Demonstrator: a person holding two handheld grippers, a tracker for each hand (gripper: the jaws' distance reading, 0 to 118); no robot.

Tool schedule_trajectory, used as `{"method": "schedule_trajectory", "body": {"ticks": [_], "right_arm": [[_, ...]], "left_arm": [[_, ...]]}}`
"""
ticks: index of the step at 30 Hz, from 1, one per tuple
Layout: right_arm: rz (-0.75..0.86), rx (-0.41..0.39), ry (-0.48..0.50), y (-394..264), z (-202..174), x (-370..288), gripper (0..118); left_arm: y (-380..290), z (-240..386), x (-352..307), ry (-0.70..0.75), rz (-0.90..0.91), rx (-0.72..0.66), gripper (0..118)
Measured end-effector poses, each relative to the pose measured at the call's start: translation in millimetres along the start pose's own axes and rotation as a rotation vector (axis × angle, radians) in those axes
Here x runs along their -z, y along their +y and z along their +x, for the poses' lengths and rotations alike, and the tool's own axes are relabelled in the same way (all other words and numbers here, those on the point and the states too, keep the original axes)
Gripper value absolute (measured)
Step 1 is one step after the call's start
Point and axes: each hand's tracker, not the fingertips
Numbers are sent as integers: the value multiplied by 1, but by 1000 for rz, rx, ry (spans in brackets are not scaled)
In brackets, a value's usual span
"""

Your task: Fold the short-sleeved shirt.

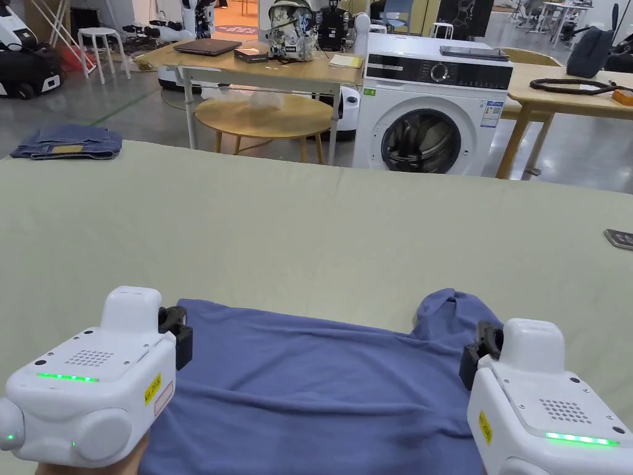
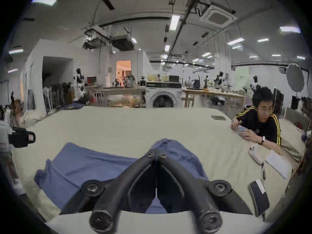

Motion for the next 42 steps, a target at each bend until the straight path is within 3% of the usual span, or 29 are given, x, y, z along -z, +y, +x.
{"method": "schedule_trajectory", "body": {"ticks": [6, 18, 19, 21, 22, 26, 30, 34, 37, 39, 40, 42], "right_arm": [[-11, 20, 40, -3, -8, 19, 0], [-168, -2, 2, -18, 7, 66, 0], [-190, -9, -18, -20, 8, 71, 0], [-213, -9, -25, -24, 14, 78, 0], [-228, -14, -36, -27, 16, 80, 0], [-275, -7, -63, -35, 26, 90, 0], [-309, -4, -82, -41, 31, 99, 0], [-337, 4, -88, -45, 30, 103, 0], [-350, 5, -83, -47, 28, 106, 0], [-357, 5, -79, -44, 26, 104, 0], [-360, 6, -76, -43, 26, 104, 0], [-361, 8, -72, -40, 30, 106, 0]], "left_arm": [[24, -6, 23, 6, -42, -23, 0], [53, -114, 214, -118, -564, -250, 0], [51, -112, 226, -91, -588, -232, 7], [50, -116, 249, -74, -649, -199, 49], [48, -117, 259, -78, -648, -197, 59], [40, -114, 285, -79, -714, -213, 62], [22, -112, 329, -39, -832, -115, 62], [31, -82, 303, 31, -813, 28, 59], [26, -77, 310, 46, -779, 111, 37], [26, -70, 300, 29, -757, 121, 8], [26, -69, 298, -10, -744, 112, 0], [25, -68, 294, 2, -745, 100, 0]]}}
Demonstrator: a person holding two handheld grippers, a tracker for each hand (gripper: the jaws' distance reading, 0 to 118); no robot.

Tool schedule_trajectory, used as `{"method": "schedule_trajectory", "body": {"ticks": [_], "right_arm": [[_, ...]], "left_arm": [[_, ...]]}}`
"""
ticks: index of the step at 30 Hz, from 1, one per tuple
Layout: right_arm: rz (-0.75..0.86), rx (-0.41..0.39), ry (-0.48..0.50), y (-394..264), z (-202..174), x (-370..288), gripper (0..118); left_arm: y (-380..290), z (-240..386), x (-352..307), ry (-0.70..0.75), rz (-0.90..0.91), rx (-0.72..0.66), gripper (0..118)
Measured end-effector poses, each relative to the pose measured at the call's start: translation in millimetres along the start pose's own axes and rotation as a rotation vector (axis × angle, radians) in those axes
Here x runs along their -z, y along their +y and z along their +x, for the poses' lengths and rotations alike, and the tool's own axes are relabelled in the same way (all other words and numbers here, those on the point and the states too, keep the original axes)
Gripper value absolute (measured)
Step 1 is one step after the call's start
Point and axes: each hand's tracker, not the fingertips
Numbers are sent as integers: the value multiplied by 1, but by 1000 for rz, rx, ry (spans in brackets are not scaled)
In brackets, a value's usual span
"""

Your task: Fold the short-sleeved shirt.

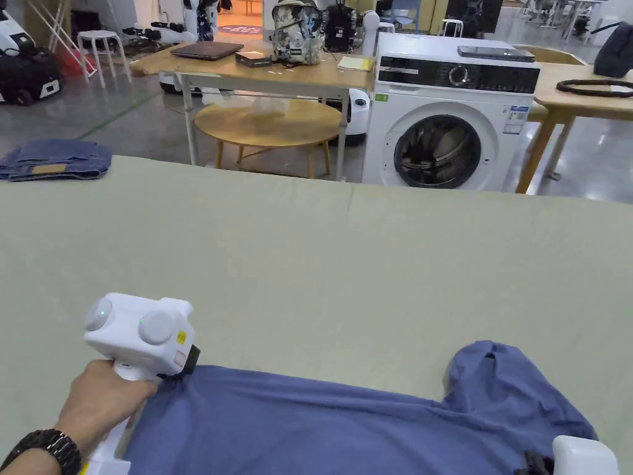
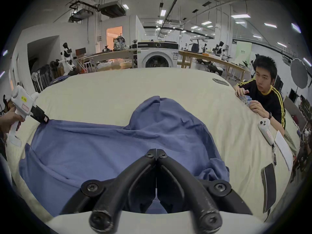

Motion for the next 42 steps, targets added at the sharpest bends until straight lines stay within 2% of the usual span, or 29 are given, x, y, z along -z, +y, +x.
{"method": "schedule_trajectory", "body": {"ticks": [5, 8, 10, 11, 12, 13, 15, 19, 23, 25, 26, 27, 28, 31, 32, 34, 35, 39, 42], "right_arm": [[14, 36, -7, 30, 25, 0, 0], [-35, 75, -1, 51, 57, 31, 1], [-102, 61, -17, 70, 74, 54, 19], [-119, 57, -22, 77, 82, 65, 42], [-145, 56, -26, 88, 89, 77, 59], [-190, 47, -20, 94, 95, 92, 68], [-262, 34, -7, 102, 105, 124, 69], [-408, -52, 8, 105, 110, 173, 69], [-540, 37, 39, 96, 118, 207, 68], [-503, 28, 22, 98, 111, 187, 64], [-496, 29, 16, 100, 108, 184, 52], [-478, 20, -3, 102, 106, 181, 31], [-463, 24, 5, 101, 106, 179, 0], [-449, -17, 7, 90, 106, 177, 0], [-431, 9, 13, 94, 110, 176, 0], [-397, 111, 43, 95, 120, 159, 0], [-391, 119, 67, 97, 123, 149, 0], [-289, 55, 71, 102, 124, 97, 0], [-236, 47, 85, 104, 123, 59, 0]], "left_arm": [[-9, -6, -23, -78, 83, -26, 0], [-19, -4, -41, -85, 125, -33, 0], [-22, -9, -45, -95, 158, -42, 0], [-24, -10, -47, -103, 176, -57, 0], [-27, -11, -51, -110, 181, -63, 0], [-37, -7, -62, -110, 187, -63, 0], [-42, -7, -68, -103, 203, -71, 0], [-45, -15, -64, -106, 210, -92, 0], [-49, -15, -74, -112, 214, -124, 0], [-54, -12, -74, -108, 209, -125, 0], [-57, -12, -75, -105, 207, -122, 0], [-58, -11, -75, -102, 205, -120, 0], [-60, -11, -74, -101, 203, -120, 0], [-63, -10, -73, -103, 198, -126, 0], [-65, -9, -74, -105, 197, -128, 0], [-67, -10, -79, -109, 202, -129, 0], [-68, -11, -82, -116, 207, -129, 0], [-73, -18, -92, -124, 235, -142, 0], [-81, -20, -107, -127, 260, -153, 0]]}}
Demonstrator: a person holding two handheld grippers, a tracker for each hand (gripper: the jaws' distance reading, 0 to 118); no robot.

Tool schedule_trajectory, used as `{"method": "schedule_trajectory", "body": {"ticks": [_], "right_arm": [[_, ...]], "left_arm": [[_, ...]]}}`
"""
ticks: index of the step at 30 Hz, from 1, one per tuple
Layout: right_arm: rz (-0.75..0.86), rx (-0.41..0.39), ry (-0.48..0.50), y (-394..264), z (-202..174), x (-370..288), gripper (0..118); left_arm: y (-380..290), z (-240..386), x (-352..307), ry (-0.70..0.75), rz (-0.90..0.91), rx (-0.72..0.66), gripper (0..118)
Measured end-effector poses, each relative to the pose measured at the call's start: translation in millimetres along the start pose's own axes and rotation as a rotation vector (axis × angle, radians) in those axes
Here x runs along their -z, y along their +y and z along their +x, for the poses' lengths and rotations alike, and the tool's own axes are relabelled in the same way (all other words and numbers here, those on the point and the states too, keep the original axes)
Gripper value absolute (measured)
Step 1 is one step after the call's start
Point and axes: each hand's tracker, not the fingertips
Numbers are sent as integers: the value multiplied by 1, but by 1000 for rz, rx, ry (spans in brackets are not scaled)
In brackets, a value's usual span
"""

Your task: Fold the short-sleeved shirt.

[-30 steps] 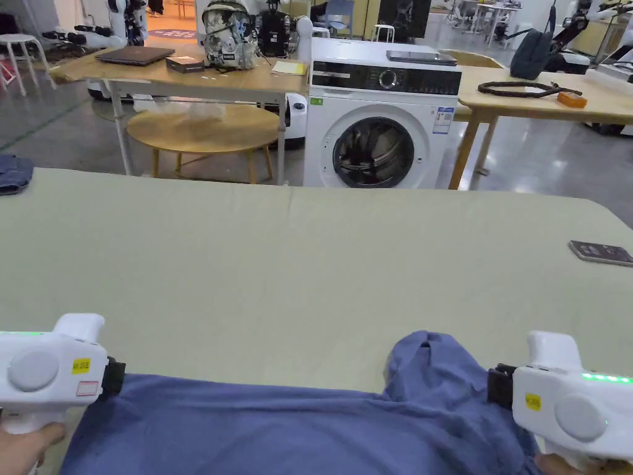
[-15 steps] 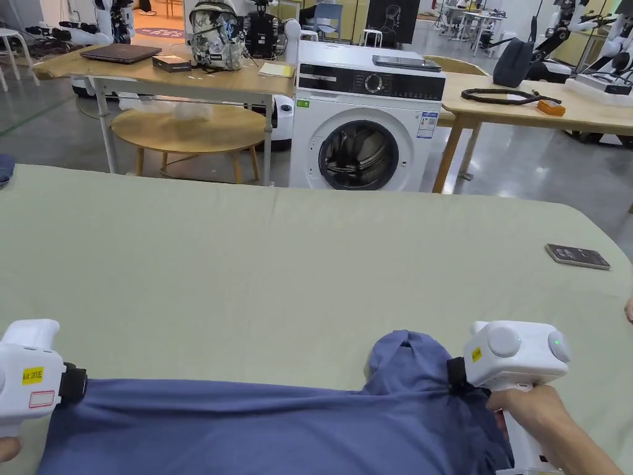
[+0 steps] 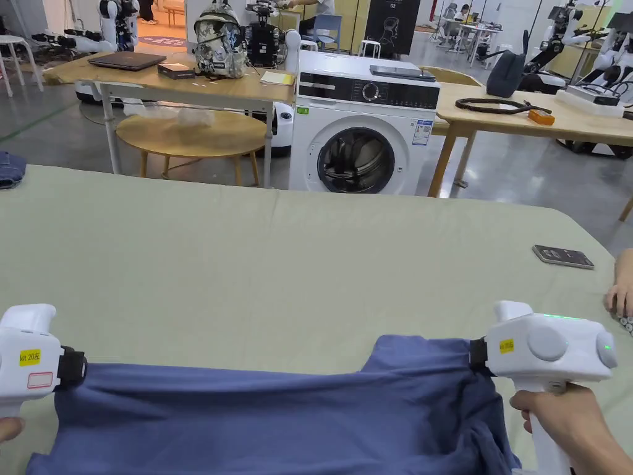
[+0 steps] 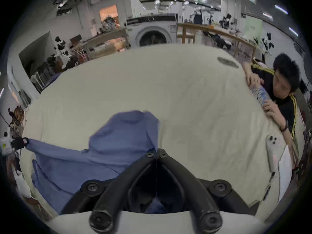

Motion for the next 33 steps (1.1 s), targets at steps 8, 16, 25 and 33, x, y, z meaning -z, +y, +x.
{"method": "schedule_trajectory", "body": {"ticks": [8, 16, 25, 33], "right_arm": [[67, -24, -25, -36, -1, -82, 0], [74, -87, -21, -110, 3, -132, 0], [-57, -103, -66, -189, 12, -123, 0], [-172, -141, -130, -221, 15, -71, 0]], "left_arm": [[-23, -13, -57, -16, 73, -28, 0], [-81, -17, -104, -25, 69, -11, 0], [-152, -23, -95, -13, -95, -2, 0], [-179, -21, -63, 23, -236, 25, 0]]}}
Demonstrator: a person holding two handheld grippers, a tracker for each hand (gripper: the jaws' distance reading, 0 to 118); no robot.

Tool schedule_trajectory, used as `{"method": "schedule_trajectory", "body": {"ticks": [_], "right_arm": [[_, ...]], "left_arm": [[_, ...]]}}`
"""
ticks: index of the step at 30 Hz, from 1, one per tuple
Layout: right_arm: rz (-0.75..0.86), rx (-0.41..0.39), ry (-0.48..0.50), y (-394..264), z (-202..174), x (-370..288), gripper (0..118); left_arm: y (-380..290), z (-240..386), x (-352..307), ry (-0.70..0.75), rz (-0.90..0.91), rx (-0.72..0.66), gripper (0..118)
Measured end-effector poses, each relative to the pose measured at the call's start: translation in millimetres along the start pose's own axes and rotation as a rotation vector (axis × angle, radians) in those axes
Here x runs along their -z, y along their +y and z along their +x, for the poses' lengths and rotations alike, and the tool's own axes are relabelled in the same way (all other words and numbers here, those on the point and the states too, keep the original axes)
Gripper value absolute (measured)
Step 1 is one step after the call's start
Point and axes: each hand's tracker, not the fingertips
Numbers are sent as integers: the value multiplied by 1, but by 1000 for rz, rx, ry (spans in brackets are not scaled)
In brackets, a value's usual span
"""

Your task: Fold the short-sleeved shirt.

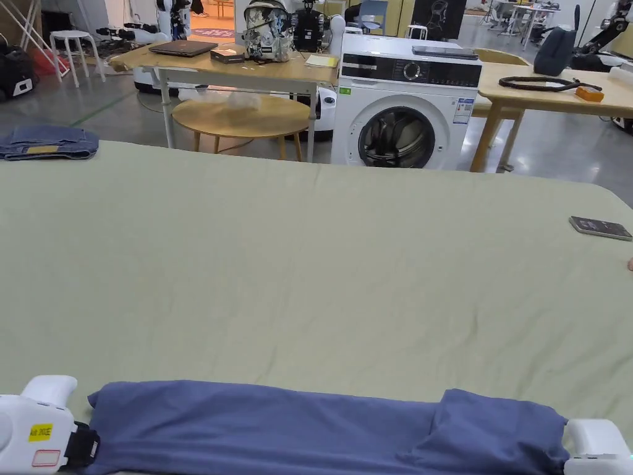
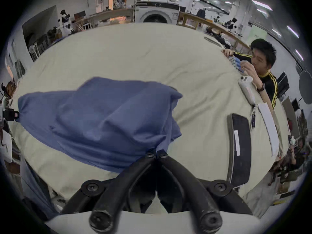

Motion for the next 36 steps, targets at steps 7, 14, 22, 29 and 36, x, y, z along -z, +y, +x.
{"method": "schedule_trajectory", "body": {"ticks": [7, 14, 22, 29, 36], "right_arm": [[6, 30, 4, 1, -3, -6, 4], [185, 92, -83, 22, -6, -61, 69], [537, 142, -98, 52, -50, -85, 69], [768, 159, -1, 72, -98, -105, 54], [924, 174, -16, 89, -141, -116, 0]], "left_arm": [[2, 0, 2, 3, -2, -14, 0], [22, 14, -30, -29, 189, -34, 50], [48, 70, -39, -47, 443, 31, 50], [60, 127, -61, -13, 657, 100, 43], [63, 150, -79, 112, 833, 109, 3]]}}
